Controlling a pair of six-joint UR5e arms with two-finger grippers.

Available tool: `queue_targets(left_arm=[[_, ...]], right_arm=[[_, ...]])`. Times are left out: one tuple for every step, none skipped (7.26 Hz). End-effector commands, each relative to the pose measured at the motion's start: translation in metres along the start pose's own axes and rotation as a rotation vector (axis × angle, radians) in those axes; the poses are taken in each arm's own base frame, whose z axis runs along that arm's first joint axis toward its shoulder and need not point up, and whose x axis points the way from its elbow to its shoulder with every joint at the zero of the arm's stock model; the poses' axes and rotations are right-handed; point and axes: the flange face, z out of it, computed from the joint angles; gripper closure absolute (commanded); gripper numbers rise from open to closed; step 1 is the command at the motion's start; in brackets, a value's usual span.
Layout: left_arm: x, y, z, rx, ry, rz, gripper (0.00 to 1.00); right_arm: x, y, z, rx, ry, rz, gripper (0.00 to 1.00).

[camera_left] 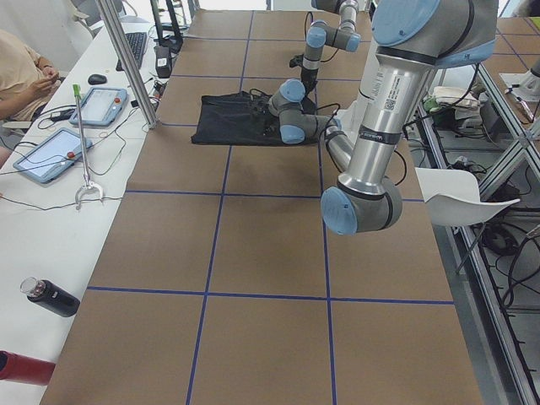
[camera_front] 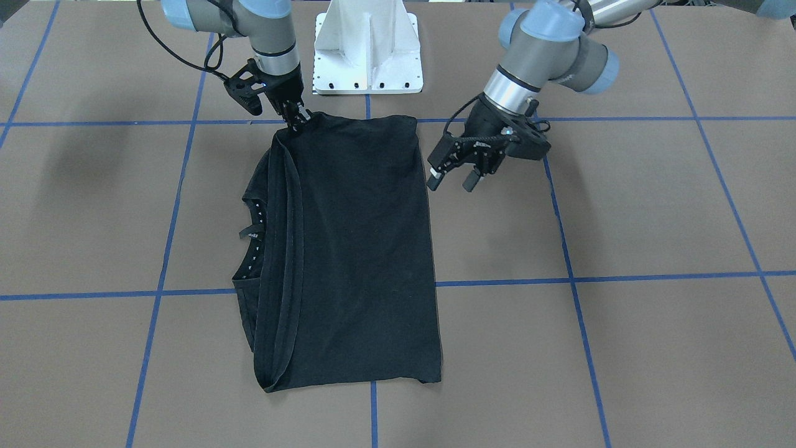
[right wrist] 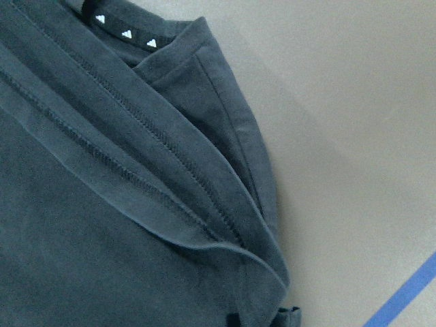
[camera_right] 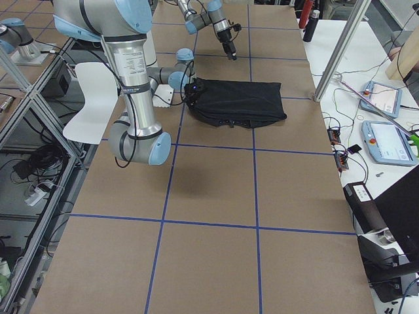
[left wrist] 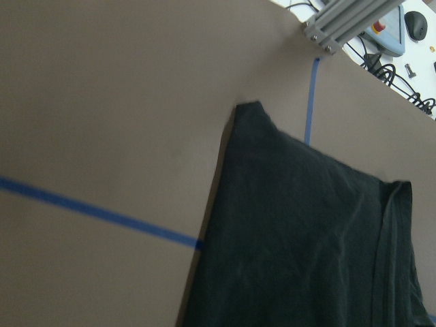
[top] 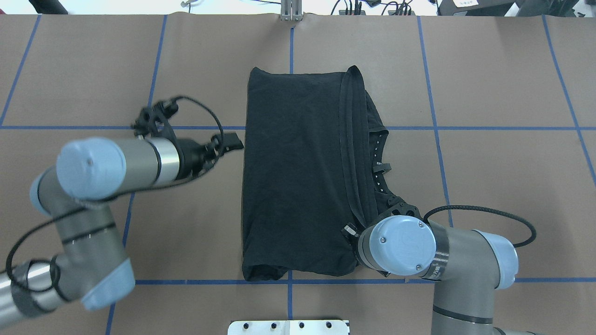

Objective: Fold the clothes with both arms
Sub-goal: 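Move the left gripper to the shirt's corner nearest the robot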

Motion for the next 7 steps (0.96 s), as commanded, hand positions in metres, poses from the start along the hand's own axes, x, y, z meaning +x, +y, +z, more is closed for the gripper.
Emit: queue_targets(left_arm=[[-0.047, 0.091, 0.004, -0.066, -0.062, -0.097, 0.01], [-0.051, 0.114, 0.005, -0.103, -0.073, -0.131, 0.05], [-0.059, 0.143, 0.008, -0.142, -0.094, -0.157, 0.20], [-0.055, 0.146, 0.007, -0.150, -0.088, -0.163, 0.30], [-0.058, 0.158, 0.009, -0.168, -0.097, -0.167, 0.34], [-0.060, 0.161, 0.010, -0.171, -0.103, -0.167, 0.35], [-0.060, 0.172, 0.010, -0.189, -0.107, -0.162, 0.37]], right_arm=[[0.003, -0.002, -0.001, 0.000, 0.001, -0.014, 1.00], [0.003, -0.002, -0.001, 0.000, 0.001, -0.019, 1.00], [0.003, -0.002, -0.001, 0.000, 0.001, -0.019, 1.00], [0.004, -0.001, 0.000, 0.000, 0.003, -0.020, 1.00], [0.003, -0.002, -0.001, 0.001, 0.002, -0.020, 1.00], [0.004, -0.001, 0.000, 0.000, 0.003, -0.021, 1.00], [0.004, -0.001, 0.000, 0.000, 0.003, -0.021, 1.00]])
